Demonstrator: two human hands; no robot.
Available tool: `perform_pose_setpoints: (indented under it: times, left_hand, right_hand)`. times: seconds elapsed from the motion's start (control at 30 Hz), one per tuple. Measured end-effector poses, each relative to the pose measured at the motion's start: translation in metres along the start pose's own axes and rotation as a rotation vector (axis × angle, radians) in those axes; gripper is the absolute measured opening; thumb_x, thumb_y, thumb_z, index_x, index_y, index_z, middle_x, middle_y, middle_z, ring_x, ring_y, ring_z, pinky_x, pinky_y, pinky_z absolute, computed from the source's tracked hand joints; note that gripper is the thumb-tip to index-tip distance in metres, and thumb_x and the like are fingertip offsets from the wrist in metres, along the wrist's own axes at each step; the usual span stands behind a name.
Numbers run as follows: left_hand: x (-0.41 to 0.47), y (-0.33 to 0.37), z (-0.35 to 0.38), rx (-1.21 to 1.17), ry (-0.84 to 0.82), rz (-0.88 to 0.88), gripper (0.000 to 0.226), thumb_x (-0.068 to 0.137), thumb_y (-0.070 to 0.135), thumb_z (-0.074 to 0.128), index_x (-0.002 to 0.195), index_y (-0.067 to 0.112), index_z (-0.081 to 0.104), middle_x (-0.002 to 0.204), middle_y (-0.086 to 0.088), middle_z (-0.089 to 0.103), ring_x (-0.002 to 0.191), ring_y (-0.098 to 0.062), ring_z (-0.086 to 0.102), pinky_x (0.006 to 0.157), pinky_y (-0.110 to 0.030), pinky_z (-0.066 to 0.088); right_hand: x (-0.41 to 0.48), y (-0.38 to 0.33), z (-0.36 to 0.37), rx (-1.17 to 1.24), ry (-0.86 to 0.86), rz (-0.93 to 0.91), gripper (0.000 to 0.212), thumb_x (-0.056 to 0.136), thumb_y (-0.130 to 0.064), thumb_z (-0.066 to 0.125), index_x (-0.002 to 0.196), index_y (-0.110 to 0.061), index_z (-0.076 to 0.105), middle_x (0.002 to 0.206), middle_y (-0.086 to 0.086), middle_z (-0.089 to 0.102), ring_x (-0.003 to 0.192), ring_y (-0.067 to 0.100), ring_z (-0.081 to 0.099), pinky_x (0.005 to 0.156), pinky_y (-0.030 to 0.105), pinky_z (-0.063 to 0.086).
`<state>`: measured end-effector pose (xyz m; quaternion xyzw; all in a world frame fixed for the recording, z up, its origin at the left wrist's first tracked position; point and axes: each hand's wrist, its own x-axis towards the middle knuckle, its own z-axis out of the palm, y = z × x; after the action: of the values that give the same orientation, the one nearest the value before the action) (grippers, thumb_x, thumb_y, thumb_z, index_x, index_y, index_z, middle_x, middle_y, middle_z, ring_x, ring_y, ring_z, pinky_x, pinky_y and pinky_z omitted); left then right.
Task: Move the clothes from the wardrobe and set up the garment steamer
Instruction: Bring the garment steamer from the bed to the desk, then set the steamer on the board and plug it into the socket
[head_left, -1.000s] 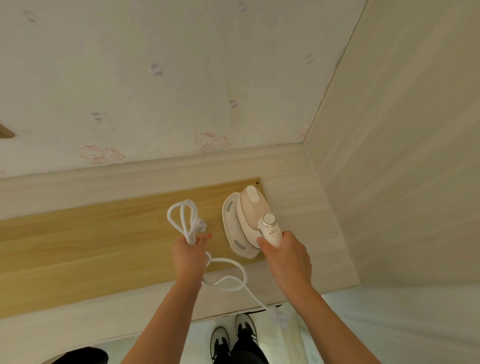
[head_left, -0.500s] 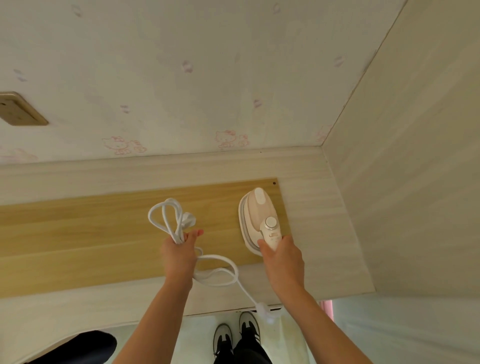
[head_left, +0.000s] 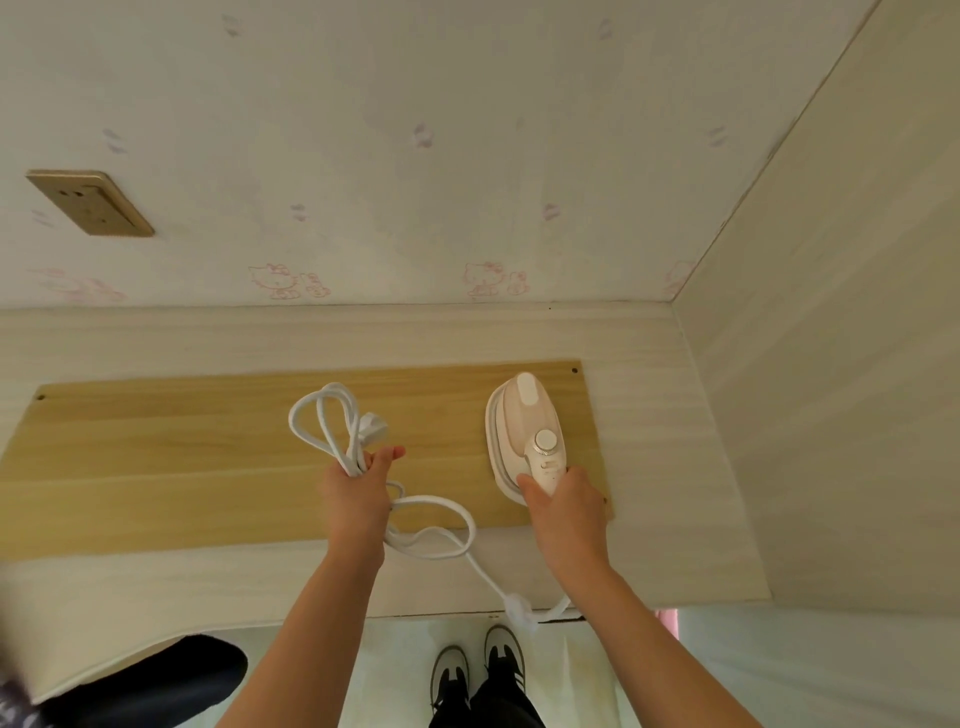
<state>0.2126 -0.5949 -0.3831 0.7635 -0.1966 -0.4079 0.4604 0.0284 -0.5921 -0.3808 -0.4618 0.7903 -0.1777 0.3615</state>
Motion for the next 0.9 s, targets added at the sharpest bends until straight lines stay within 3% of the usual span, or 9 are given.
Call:
perform_pose_setpoints:
  times: [0.33,0.43,0.53,0.67,0.8,0.9]
  left_hand:
    - [-0.001,0.016,-0.024,-0.069,0.046,0.003,0.011,0.085,0.019,0.065,0.081,0.01,0.071,0.065,-0.002,0.042,0.059,-0.017,0.041,0.048,-0.028,0.037]
    - [-0.003,0.019,-0.032,-0.082,0.051,0.011,0.015,0.083,0.019,0.066,0.086,0.005,0.069,0.063,-0.003,0.042,0.058,-0.019,0.041,0.05,-0.029,0.037]
    - [-0.006,0.021,-0.04,-0.118,0.049,0.018,0.022,0.083,0.019,0.067,0.093,-0.001,0.066,0.058,-0.002,0.041,0.052,-0.017,0.038,0.049,-0.029,0.036]
    - [-0.011,0.022,-0.051,-0.193,0.032,0.036,0.028,0.085,0.019,0.066,0.096,-0.005,0.061,0.053,-0.001,0.038,0.047,-0.015,0.036,0.046,-0.028,0.035]
    - [-0.016,0.024,-0.063,-0.297,0.021,0.056,0.019,0.085,0.022,0.067,0.089,0.004,0.065,0.056,-0.004,0.042,0.047,-0.014,0.038,0.049,-0.031,0.034]
    - [-0.021,0.029,-0.074,-0.385,0.019,0.069,0.006,0.087,0.021,0.066,0.081,0.018,0.067,0.073,-0.01,0.053,0.047,-0.013,0.038,0.049,-0.031,0.034]
  right_hand:
    - [-0.002,-0.007,0.001,-0.05,-0.103,-0.027,0.039,0.09,-0.036,0.06,0.11,-0.004,0.049,0.105,0.011,0.061,0.075,0.017,0.054,0.048,0.021,0.037]
    - [-0.006,-0.013,-0.012,-0.382,-0.024,-0.167,0.047,0.091,-0.038,0.055,0.123,-0.004,0.044,0.117,0.012,0.057,0.103,0.027,0.052,0.074,0.031,0.046]
    - [-0.013,-0.033,-0.021,-0.294,0.067,-0.411,0.053,0.092,-0.028,0.053,0.138,-0.008,0.035,0.133,0.01,0.048,0.123,0.027,0.039,0.099,0.035,0.039]
    - [-0.024,-0.062,-0.006,-0.071,-0.191,-0.563,0.047,0.096,-0.027,0.051,0.14,-0.016,0.038,0.137,0.002,0.046,0.129,0.016,0.039,0.101,0.025,0.033]
    - [-0.03,-0.082,0.016,0.038,-0.467,-0.576,0.036,0.096,-0.029,0.052,0.129,-0.016,0.052,0.124,-0.004,0.059,0.114,0.01,0.054,0.094,0.021,0.039]
    - [-0.036,-0.094,0.038,0.109,-0.685,-0.537,0.026,0.093,-0.03,0.056,0.113,-0.014,0.064,0.109,-0.002,0.066,0.1,0.01,0.06,0.087,0.026,0.047]
